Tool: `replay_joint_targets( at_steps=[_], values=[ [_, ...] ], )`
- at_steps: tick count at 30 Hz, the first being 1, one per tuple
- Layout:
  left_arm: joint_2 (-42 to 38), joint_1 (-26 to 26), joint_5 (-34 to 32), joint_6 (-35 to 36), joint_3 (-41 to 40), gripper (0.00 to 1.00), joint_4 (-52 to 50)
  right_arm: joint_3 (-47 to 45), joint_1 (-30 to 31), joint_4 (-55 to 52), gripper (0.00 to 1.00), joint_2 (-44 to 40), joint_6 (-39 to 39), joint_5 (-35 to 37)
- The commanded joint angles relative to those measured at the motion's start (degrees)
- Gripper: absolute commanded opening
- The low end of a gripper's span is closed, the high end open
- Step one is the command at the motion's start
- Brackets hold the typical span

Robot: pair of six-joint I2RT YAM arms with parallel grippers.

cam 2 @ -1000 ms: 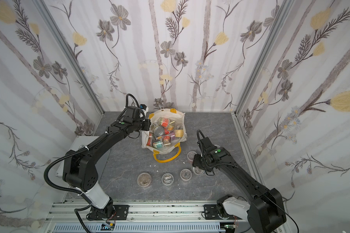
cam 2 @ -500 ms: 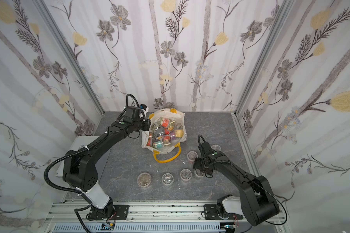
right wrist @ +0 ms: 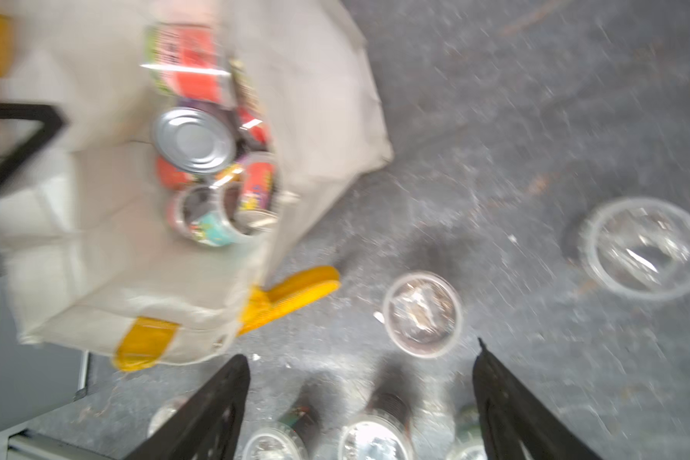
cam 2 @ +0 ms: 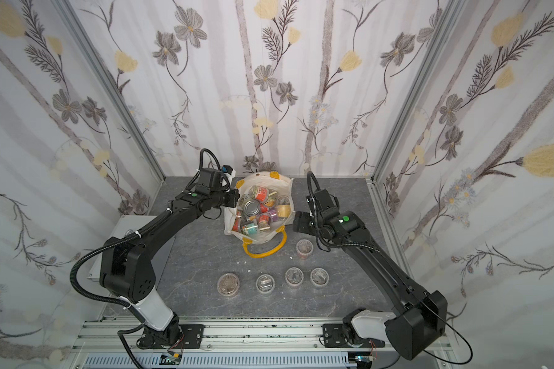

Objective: Take out the seed jars from the canvas bag
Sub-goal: Pick up the seed jar from the canvas bag.

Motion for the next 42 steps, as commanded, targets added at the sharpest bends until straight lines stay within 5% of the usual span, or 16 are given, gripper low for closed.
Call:
replay_joint_targets(
  at_steps=[1, 7, 19, 23, 30, 42],
  values=[
    [0.44, -0.02, 1.19, -0.47, 0.42, 0.0, -0.24, 8.63, 4.34, 3.14, 0.84, 5.77, -1.82, 3.53],
    [0.32, -0.07, 1.08, -0.25, 0.05, 0.0, -0.11, 18.26, 5.98, 10.35, 0.83, 19.46, 1.09, 0.81],
    [1.09, -0.1, 2.45, -1.17, 0.71, 0.0, -0.4, 27.19, 5.31, 13.92, 0.84, 36.37, -0.33, 7.71],
    [0.99, -0.13, 2.29, -0.83, 0.77, 0.0, -0.58, 27.11, 5.34, 22.21, 0.85, 37.77, 3.26, 0.43],
    [1.07, -0.1, 2.76, -1.02, 0.77, 0.0, -0.59, 26.93, 3.09, 28.65, 0.89, 40.84, 11.75, -0.74],
    [0.61, -0.1, 2.82, -0.78, 0.25, 0.0, -0.2, 27.62, 2.85, 34.25, 0.84, 46.08, 8.67, -2.44]
  ],
)
